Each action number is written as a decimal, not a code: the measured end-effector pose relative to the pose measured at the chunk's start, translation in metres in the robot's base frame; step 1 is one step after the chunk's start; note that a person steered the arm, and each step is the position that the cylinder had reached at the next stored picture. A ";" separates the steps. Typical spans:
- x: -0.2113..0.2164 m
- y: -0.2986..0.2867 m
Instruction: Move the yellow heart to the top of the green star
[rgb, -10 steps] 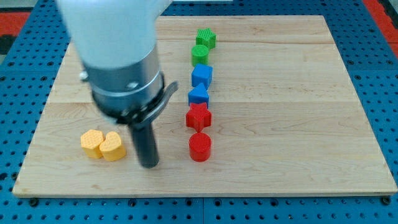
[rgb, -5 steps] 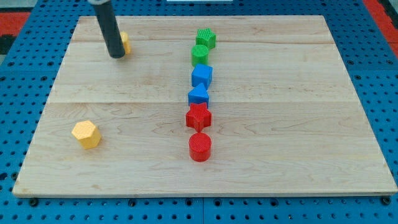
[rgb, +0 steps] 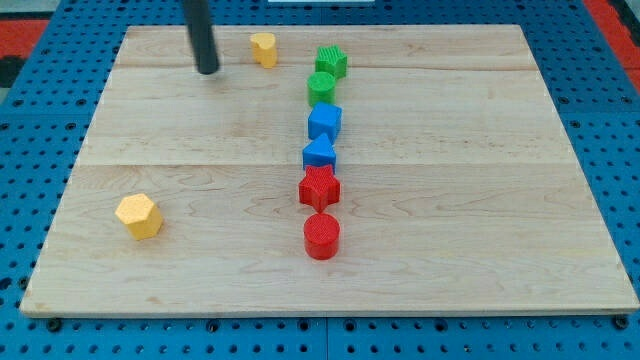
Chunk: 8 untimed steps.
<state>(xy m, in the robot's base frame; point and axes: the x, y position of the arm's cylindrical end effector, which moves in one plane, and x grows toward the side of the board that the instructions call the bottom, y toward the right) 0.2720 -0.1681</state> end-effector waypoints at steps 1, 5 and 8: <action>-0.032 0.078; -0.061 0.149; -0.046 0.058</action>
